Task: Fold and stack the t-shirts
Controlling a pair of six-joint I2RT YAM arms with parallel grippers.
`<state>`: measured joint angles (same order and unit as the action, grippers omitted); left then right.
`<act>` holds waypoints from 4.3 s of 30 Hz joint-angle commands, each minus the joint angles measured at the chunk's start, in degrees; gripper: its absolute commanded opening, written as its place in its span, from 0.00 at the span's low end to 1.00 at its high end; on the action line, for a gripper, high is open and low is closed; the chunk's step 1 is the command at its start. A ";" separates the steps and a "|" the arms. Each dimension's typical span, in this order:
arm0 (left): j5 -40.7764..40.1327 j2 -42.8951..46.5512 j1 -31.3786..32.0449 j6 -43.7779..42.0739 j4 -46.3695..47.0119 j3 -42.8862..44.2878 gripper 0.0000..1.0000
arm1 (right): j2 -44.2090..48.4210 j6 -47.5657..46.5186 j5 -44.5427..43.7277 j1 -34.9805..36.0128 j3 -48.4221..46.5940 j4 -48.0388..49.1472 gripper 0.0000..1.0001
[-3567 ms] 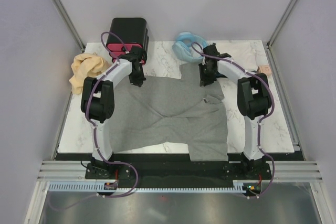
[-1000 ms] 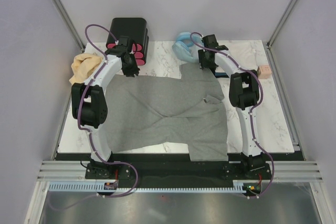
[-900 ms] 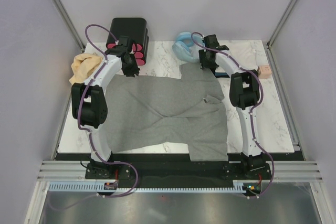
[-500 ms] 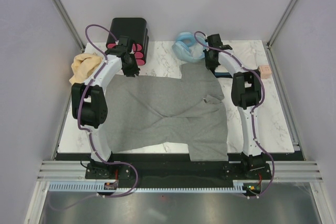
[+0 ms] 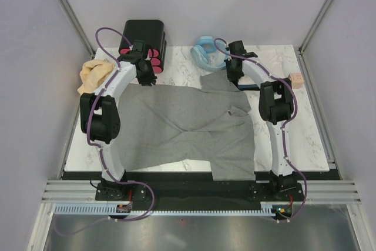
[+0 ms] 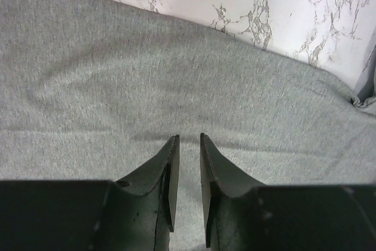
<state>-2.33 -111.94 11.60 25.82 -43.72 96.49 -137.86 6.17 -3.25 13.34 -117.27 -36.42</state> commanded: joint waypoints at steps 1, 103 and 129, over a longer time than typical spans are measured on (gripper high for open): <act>1.62 0.06 -0.17 -0.78 1.27 1.86 0.27 | 4.79 1.12 1.22 4.06 1.34 -2.51 0.18; 1.80 -1.79 -0.17 -2.36 1.19 1.24 0.26 | -8.92 2.26 14.06 -1.92 -9.38 2.15 0.30; -16.30 -7.32 -6.40 1.16 0.13 6.68 0.38 | 10.68 1.12 14.49 -1.39 4.51 4.08 0.00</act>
<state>-14.76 -115.85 7.01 25.61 -43.62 99.39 -134.63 8.51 10.37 11.42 -113.97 -33.47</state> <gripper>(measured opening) 0.383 0.007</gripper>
